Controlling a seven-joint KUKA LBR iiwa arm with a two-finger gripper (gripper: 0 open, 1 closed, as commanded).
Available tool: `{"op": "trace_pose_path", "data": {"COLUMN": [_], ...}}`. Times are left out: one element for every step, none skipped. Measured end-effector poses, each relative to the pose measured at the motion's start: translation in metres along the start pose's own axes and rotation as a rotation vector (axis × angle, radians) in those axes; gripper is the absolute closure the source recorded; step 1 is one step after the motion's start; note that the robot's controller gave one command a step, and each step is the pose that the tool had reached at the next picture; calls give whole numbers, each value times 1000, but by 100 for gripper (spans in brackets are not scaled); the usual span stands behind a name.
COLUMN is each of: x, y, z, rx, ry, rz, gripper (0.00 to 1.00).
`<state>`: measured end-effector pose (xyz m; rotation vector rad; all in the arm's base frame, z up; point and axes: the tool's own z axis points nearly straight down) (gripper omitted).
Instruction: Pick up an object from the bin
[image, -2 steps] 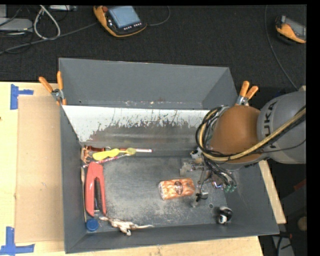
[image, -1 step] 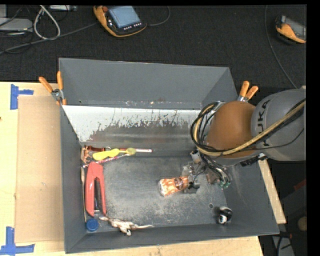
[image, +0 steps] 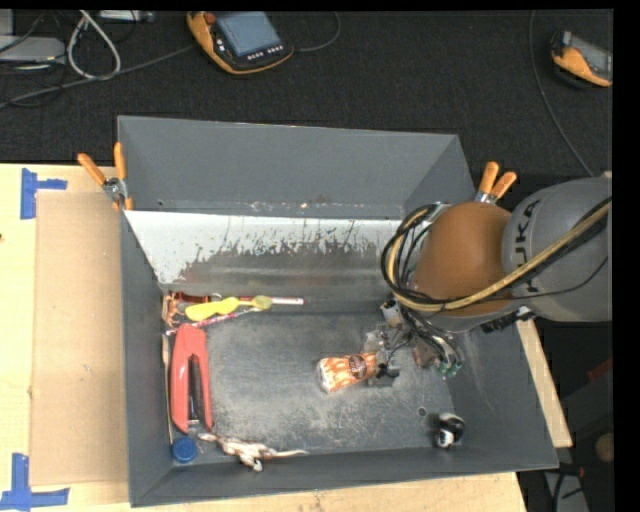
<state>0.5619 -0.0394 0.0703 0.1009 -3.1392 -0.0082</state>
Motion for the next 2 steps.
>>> {"op": "trace_pose_path", "data": {"x": [8,32], "y": [-4,18], "z": [-68,-143], "rx": [-1,-3], "ry": [5,14], "rz": [15,-18], "gripper": [100,100]}}
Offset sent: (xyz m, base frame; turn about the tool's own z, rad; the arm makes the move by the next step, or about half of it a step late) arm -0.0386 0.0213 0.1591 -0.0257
